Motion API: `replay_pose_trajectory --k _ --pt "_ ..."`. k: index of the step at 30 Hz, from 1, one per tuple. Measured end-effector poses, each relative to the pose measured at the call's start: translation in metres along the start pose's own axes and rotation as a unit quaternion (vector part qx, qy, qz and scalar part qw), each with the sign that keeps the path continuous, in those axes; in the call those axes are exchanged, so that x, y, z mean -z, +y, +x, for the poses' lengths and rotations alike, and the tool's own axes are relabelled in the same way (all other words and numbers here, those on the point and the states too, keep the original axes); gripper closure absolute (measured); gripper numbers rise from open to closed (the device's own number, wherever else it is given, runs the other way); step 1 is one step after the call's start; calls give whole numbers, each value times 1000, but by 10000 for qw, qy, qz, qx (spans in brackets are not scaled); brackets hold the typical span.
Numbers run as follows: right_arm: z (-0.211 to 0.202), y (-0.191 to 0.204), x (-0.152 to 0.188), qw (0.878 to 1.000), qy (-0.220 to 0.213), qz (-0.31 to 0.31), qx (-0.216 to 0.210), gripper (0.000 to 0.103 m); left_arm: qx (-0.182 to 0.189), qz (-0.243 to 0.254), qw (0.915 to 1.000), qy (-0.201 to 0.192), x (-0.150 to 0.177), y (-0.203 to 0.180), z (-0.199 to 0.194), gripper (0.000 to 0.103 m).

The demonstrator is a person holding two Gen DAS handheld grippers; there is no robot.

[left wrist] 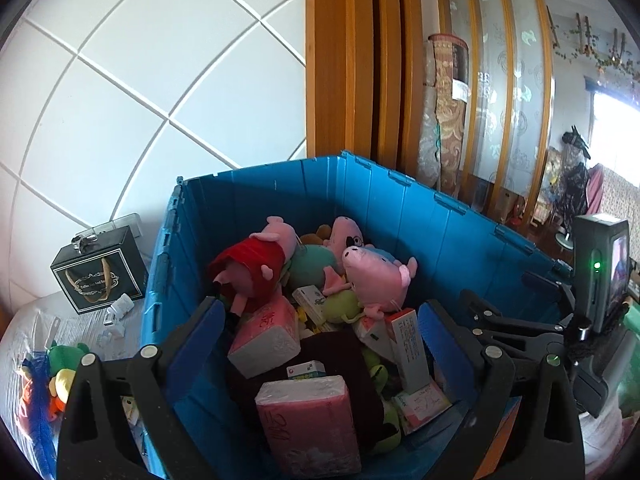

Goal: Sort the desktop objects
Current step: 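Withdraw both tools from the crate and return over the pile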

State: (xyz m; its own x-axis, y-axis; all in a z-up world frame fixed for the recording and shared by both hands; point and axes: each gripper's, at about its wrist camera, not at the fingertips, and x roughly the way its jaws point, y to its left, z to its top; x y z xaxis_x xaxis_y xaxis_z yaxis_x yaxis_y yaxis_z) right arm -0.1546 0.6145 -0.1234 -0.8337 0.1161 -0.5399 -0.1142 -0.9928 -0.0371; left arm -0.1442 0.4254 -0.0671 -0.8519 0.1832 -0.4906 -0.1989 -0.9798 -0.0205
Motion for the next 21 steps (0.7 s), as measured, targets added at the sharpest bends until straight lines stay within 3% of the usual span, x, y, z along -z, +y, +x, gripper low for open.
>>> replay_pose_trajectory --k 3,8,16,21 --pt "-3 1 0 9999 -49 23 118 1 -57 -78 9998 -186 1 10 -17 4" --pt "-4 0 0 9990 -89 184 401 0 -370 -240 9974 -573 6 41 -51 1" --pt "-18 35 0 9997 -139 -42 211 0 -1234 -796 9869 -668 33 121 -78 1" --pt "-64 70 -10 9957 -922 -52 8 0 -1924 -1263 9719 -487 65 185 -86 1"
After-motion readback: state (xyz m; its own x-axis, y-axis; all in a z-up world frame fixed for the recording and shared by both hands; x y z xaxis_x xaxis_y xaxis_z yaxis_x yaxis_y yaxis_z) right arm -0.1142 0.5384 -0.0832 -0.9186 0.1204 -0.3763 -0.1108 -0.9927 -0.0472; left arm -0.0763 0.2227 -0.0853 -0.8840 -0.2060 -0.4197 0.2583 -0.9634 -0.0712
